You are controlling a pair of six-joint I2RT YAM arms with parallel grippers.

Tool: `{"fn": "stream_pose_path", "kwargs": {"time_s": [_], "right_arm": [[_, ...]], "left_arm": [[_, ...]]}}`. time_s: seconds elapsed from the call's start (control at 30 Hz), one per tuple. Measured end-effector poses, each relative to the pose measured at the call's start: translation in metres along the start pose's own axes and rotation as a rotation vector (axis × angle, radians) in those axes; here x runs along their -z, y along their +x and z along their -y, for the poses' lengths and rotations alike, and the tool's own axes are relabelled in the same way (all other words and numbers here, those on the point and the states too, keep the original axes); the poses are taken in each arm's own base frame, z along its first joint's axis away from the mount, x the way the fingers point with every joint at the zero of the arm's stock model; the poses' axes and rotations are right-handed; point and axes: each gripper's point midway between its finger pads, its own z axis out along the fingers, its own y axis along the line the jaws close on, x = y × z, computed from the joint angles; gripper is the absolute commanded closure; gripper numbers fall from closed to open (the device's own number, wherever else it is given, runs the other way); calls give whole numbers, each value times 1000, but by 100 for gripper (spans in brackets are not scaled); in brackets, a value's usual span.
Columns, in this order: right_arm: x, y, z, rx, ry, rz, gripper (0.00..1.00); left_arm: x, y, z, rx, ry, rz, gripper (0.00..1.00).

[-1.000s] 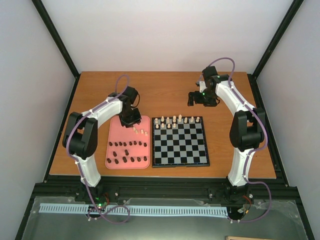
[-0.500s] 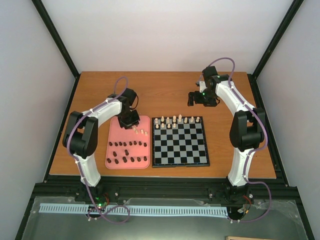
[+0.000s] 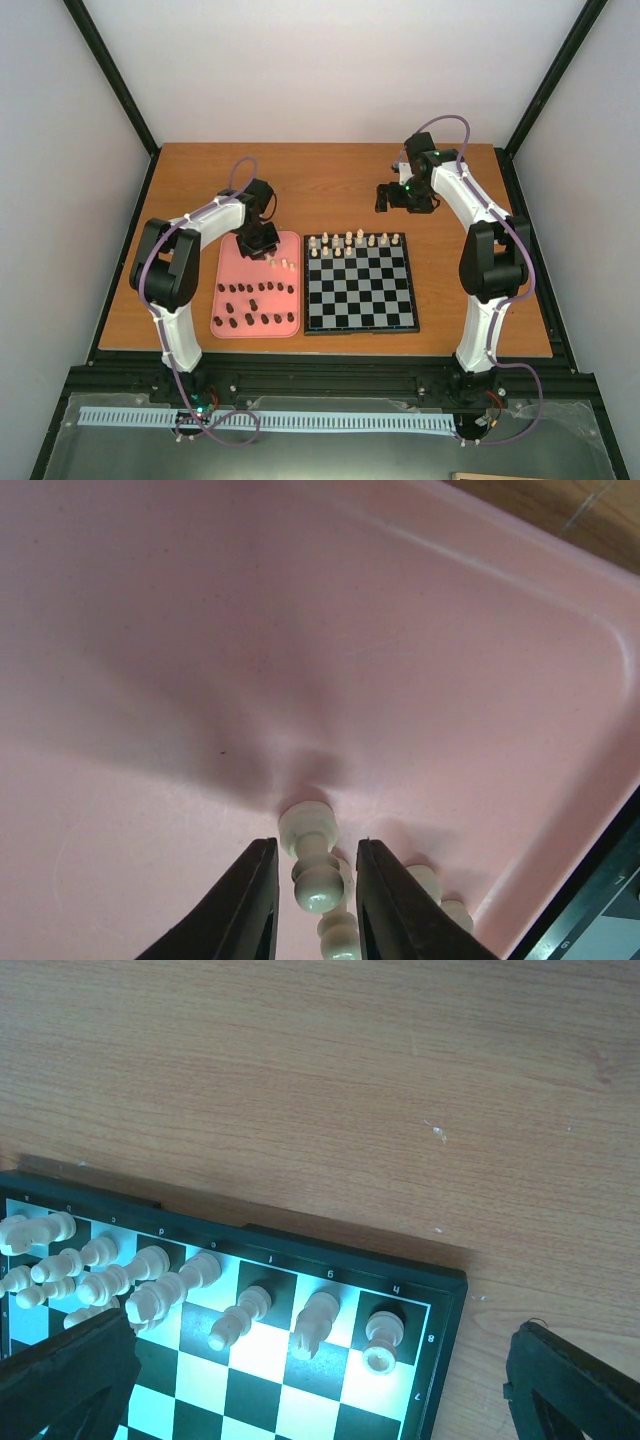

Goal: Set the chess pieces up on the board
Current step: Pick up the chess piece from the storage box, then place the chess piece on the chessboard.

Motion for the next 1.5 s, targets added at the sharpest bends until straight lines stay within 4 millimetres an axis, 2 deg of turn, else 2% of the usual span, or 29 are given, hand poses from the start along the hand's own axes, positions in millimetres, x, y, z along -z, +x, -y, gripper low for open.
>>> {"fn": "stream_pose_path", "kwargs": {"time_s": [0.07, 0.37, 0.6, 0.7, 0.77, 0.87, 0.93, 1.03, 1.13, 1.17, 1.23, 1.3, 1.4, 1.5], "right_arm": [[0, 0, 0, 0, 0, 0, 0], [0, 0, 0, 1, 0, 1, 0], [0, 0, 0, 1, 0, 1, 0], [0, -1, 0, 1, 0, 2, 0], [0, -1, 0, 1, 0, 2, 0], [0, -1, 0, 1, 0, 2, 0], [0, -1, 0, 1, 0, 2, 0], [0, -1, 0, 0, 1, 2, 0], [0, -1, 0, -1, 3, 3, 0], [0, -1, 0, -1, 3, 3, 0], [0, -1, 1, -1, 3, 3, 0], [0, -1, 1, 0, 4, 3, 0], [0, -1, 1, 0, 4, 3, 0], [0, -1, 1, 0, 4, 3, 0]], "left_arm": [[0, 0, 0, 0, 1, 0, 77], [0, -1, 1, -7, 8, 1, 99], [6, -1, 2, -9, 6, 1, 99], [23, -8, 9, -27, 13, 28, 99], [44, -18, 21, -52, 33, 64, 99], [81, -31, 50, -110, 83, 135, 99], [106, -30, 76, -167, 123, 180, 99], [130, -6, 118, -282, 177, 200, 98], [136, 37, 167, -429, 221, 176, 98], [136, 40, 170, -440, 225, 173, 98], [126, 66, 192, -523, 222, 135, 98], [113, 83, 207, -582, 212, 104, 98], [91, 99, 219, -640, 182, 66, 98], [72, 108, 220, -668, 145, 30, 98]]}}
